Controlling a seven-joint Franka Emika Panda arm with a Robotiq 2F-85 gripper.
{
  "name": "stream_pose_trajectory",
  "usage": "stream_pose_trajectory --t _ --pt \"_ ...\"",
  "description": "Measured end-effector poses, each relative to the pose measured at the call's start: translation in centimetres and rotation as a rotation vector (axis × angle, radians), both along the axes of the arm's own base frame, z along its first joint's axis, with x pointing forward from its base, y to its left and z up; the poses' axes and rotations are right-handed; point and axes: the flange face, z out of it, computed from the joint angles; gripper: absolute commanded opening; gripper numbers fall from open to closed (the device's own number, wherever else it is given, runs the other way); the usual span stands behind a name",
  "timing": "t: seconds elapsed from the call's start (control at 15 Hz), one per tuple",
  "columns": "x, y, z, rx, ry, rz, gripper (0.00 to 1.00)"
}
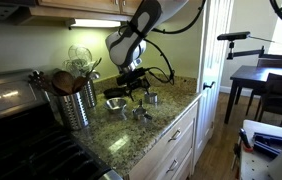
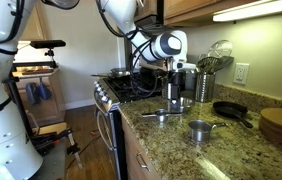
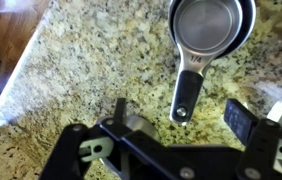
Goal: Unstack the silver measuring cups
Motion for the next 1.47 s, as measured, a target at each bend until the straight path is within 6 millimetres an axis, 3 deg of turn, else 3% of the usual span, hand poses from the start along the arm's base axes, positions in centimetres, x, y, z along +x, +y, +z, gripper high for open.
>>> stream_pose_trajectory --t 0.47,1.27,1.4,1.47 --pt "-0.1 -0.3 -1.5 -0.017 -0.013 -0.074 1.00" --pt "0.8 -3.3 -3.4 0.064 -0.129 -0.212 1.00" --pt "1.0 -3.7 -3.5 0.082 -0.149 -0.234 0.92" --pt "1.0 -3.8 -3.5 0.089 -0.155 -0.243 0.82"
